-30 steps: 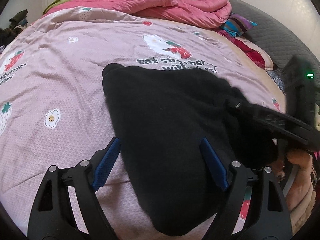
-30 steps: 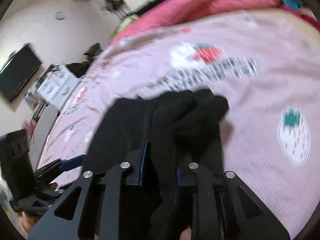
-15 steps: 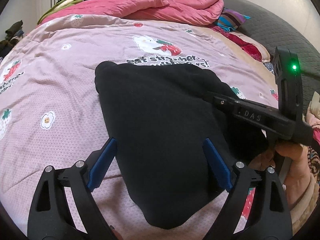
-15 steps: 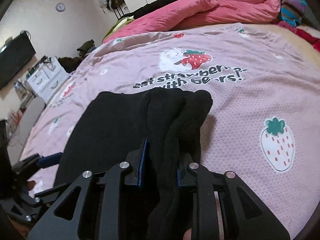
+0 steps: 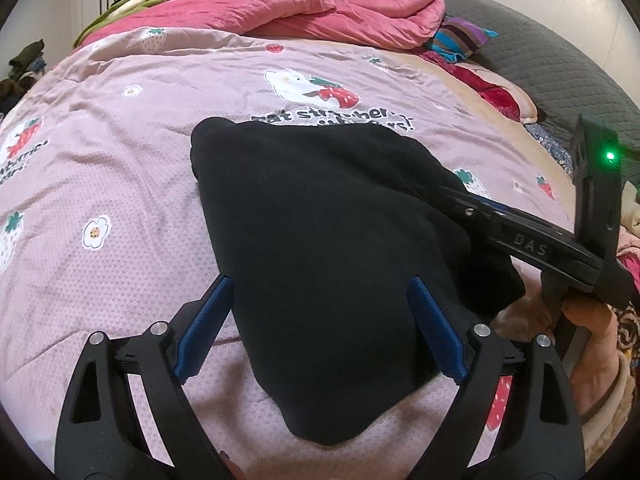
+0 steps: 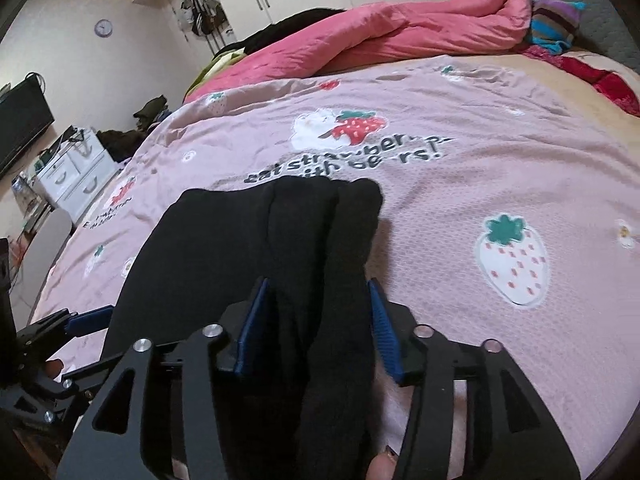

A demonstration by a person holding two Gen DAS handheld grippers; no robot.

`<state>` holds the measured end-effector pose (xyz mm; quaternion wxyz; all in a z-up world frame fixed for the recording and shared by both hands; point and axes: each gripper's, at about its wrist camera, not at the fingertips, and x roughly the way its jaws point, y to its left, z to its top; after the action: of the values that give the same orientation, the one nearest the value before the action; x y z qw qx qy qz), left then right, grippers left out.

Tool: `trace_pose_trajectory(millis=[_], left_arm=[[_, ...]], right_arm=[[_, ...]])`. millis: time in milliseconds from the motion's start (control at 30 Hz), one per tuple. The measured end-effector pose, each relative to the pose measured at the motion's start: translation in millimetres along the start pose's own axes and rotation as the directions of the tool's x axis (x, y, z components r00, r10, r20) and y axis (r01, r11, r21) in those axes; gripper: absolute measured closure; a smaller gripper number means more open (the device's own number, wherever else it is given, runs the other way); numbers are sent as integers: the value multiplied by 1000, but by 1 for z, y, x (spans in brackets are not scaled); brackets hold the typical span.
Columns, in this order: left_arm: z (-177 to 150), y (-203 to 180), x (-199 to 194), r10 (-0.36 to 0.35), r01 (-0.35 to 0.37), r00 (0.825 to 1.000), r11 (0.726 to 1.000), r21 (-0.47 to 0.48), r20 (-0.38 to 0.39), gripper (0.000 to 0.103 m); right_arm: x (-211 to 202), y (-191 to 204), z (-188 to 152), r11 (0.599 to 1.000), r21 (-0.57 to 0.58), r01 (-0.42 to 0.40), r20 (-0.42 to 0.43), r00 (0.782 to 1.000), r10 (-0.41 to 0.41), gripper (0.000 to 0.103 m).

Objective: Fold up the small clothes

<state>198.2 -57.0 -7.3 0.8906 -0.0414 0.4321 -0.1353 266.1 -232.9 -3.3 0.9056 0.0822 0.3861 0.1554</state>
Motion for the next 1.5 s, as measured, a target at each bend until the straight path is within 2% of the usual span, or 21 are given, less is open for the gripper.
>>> trace_pose_trajectory(millis=[100,167,233,467,600,767,867,1033,1233,1500], left_arm=[[0,0,-5,-15,15,1000,1000,-4,5,20],[-2,-1,-10,-14,14,1000,1000,-2,13,18],[-4,-2,-18,-5,5,999,1000,1,36,11],[-25,4,-50,13,-8,994,999,-46,104,9],[-34,4,-69,37,-31,989,999,-41,143,9],[-57,8,-91,48,-38,980,998,-55,193,9],[-68,12,-96,55,-44,980,997,-61,190,9],[-89,17,-105,84,-74,979,995,-62,187,9],[-112,21,-108,76,-67,980,996,-56,182,9],[-125,24,-103,68,-64,986,997,-34,154,9]], right_arm=[[-16,0,-3,1000,18,16,39,999,-16,35],[-29,0,-4,999,34,19,76,997,-22,19],[-47,3,-6,998,48,30,136,990,-36,8],[-88,17,-40,1000,4,18,248,968,-18,4],[-114,32,-65,998,-32,50,318,947,-37,4],[-131,44,-97,991,-73,111,345,935,-80,4],[-137,48,-113,987,-82,136,346,933,-100,4],[-145,51,-128,990,-56,133,340,934,-106,4],[-139,52,-149,993,-24,115,254,962,-105,4],[-119,67,-156,981,-89,171,196,969,-151,4]])
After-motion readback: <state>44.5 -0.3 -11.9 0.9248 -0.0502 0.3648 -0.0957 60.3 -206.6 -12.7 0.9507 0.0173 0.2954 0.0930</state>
